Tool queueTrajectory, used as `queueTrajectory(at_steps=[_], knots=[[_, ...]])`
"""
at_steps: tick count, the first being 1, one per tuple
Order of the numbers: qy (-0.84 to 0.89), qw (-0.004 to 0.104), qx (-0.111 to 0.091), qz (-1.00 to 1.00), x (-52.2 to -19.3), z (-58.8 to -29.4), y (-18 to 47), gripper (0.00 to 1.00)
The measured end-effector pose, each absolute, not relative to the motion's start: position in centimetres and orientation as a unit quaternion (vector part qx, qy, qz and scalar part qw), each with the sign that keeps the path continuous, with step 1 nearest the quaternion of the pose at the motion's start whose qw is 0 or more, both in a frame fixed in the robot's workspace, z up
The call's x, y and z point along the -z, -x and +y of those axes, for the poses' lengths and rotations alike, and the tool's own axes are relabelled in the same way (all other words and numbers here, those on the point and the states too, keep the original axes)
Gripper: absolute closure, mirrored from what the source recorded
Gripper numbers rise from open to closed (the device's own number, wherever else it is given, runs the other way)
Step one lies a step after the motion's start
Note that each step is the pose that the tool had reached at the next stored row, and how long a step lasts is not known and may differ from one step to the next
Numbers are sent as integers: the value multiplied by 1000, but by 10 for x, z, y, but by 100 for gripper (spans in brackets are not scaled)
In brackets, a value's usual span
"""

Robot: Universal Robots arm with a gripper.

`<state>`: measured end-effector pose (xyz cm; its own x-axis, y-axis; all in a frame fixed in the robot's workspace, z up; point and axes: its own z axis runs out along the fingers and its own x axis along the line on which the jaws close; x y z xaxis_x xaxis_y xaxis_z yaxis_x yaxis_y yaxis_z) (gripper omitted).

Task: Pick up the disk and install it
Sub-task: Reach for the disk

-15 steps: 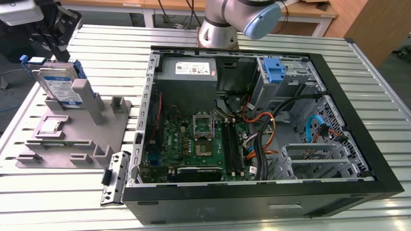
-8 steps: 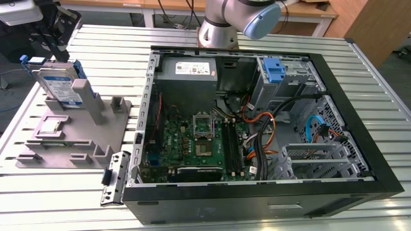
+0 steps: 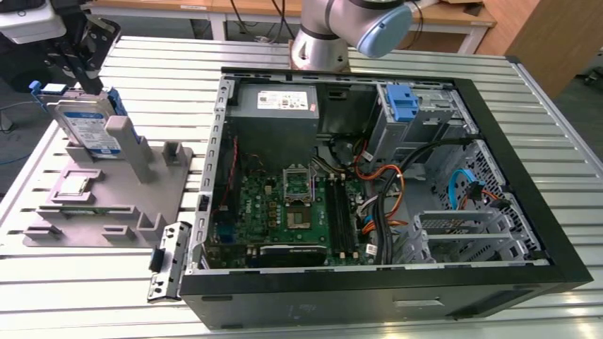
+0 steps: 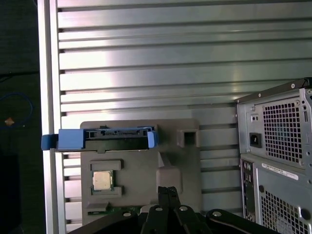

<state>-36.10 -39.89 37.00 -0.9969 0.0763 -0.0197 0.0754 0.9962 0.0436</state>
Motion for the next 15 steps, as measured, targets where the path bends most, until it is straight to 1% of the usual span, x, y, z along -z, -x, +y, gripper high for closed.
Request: queueTrajectory(at_steps=[9,15], knots=[[-38,11,-22,999,-369,-398,362,89],[-38,11,-21,999,-367,-391,367,89]])
